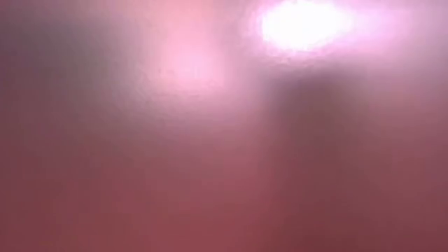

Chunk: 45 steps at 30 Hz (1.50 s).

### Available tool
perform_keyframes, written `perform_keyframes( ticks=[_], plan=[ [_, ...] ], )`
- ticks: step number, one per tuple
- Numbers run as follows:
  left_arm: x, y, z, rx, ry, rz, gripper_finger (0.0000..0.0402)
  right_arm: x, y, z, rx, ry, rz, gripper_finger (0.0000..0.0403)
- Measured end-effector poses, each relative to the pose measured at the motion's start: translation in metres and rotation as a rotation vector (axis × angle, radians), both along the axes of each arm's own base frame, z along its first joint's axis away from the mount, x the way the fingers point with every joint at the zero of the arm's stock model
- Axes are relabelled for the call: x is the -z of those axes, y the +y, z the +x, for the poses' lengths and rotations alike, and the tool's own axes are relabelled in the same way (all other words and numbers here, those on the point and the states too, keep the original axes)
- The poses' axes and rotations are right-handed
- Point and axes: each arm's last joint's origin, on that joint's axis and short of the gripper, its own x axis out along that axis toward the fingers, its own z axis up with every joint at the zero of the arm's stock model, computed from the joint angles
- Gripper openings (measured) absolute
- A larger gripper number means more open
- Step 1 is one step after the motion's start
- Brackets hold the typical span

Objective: Pick and place pill bottles into a basket
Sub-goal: Put the white pill bottle into the red bin

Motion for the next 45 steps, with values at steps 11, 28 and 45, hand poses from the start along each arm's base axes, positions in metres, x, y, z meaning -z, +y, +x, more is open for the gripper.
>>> perform_keyframes(
  ticks=[11,28,45],
  plan=[
    [-0.001,0.0,0.0,0.001,-0.013,-0.002,0.0298,-0.05,0.103,-0.011,-0.122,-0.151,-0.004,0.0147],
    [-0.001,0.0,0.0,-0.009,-0.016,0.0,0.0298,-0.058,0.234,-0.024,-0.196,-0.269,-0.022,0.0147],
    [-0.002,0.0,0.0,-0.027,-0.013,-0.052,0.0298,-0.038,0.326,-0.019,-0.32,-0.456,0.01,0.0147]
  ],
)
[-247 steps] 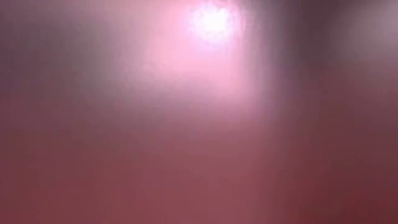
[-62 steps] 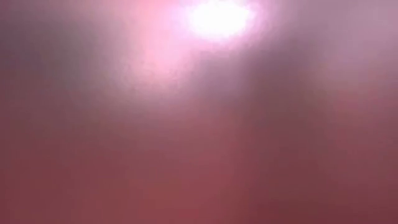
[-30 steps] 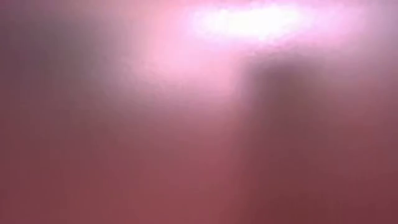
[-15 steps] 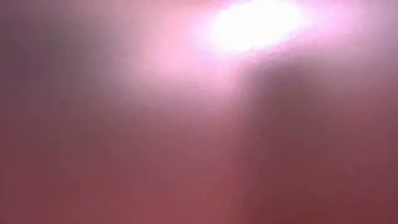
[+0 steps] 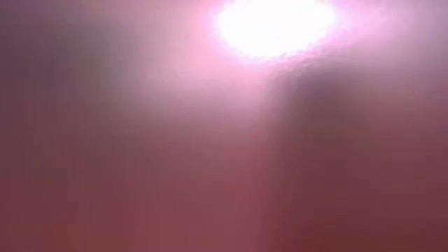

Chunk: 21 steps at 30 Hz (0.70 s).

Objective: Pick and place pill bottles into a basket
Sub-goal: Put the white pill bottle into the red bin

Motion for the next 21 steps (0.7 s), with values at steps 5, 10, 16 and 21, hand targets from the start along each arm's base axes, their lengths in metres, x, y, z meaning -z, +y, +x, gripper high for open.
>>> perform_keyframes(
  ticks=[5,10,16,21],
  plan=[
    [0.0,0.0,0.0,-0.001,-0.003,-0.003,0.0298,0.032,0.023,0.014,-0.052,0.04,0.019,0.0147],
    [-0.002,0.0,0.0,-0.002,-0.016,-0.006,0.0298,0.056,0.037,0.023,-0.082,0.069,0.03,0.0147],
    [-0.002,0.0,0.0,-0.003,-0.016,-0.006,0.0298,0.069,0.043,0.027,-0.094,0.091,0.043,0.0147],
    [-0.002,0.0,0.0,-0.003,-0.015,-0.006,0.0298,0.079,0.04,0.034,-0.088,0.115,0.052,0.0147]
  ],
)
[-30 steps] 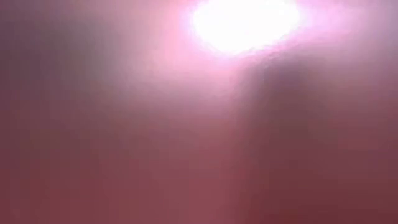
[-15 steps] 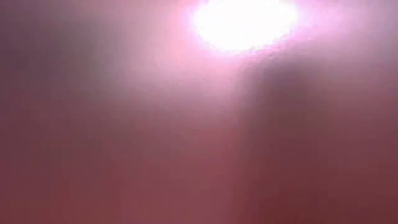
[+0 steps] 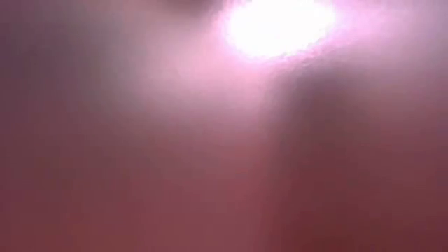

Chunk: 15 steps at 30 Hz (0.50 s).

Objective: Pick and place pill bottles into a basket
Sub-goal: Put the white pill bottle into the red bin

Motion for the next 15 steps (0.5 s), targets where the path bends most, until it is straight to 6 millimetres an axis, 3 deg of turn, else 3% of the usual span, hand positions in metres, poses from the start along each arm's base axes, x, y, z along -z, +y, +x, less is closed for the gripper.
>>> perform_keyframes(
  ticks=[9,15],
  plan=[
    [0.0,0.0,0.0,0.0,0.001,0.0,0.0298,0.015,-0.01,0.013,-0.021,0.039,0.022,0.0147],
    [0.0,0.0,0.0,0.0,0.002,0.0,0.0298,0.015,-0.035,0.027,-0.014,0.027,0.002,0.0147]
  ],
)
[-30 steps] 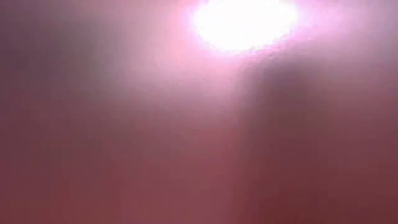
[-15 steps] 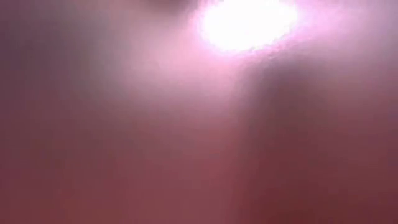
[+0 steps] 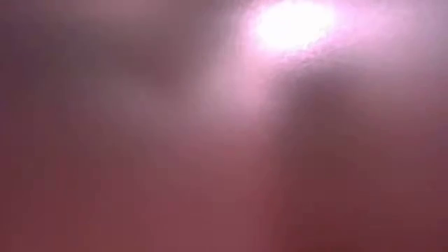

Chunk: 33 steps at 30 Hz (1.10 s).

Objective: Pick and place pill bottles into a basket
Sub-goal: Put the white pill bottle into the red bin

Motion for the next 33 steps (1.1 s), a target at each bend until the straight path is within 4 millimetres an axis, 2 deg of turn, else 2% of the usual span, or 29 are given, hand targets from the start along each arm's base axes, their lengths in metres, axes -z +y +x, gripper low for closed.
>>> perform_keyframes(
  ticks=[5,15,27,33],
  plan=[
    [0.001,0.0,0.0,0.0,0.007,0.002,0.0298,0.001,-0.017,0.007,0.002,0.006,-0.021,0.0147],
    [0.003,0.0,-0.001,0.0,0.033,0.004,0.0298,0.006,-0.051,0.008,0.064,0.132,-0.067,0.0147],
    [0.003,0.0,-0.001,0.0,0.033,0.005,0.0298,0.008,-0.055,0.003,0.097,0.225,-0.044,0.0147],
    [0.003,0.0,-0.001,0.0,0.033,0.004,0.0298,0.018,-0.052,0.007,0.085,0.241,-0.015,0.0147]
  ],
)
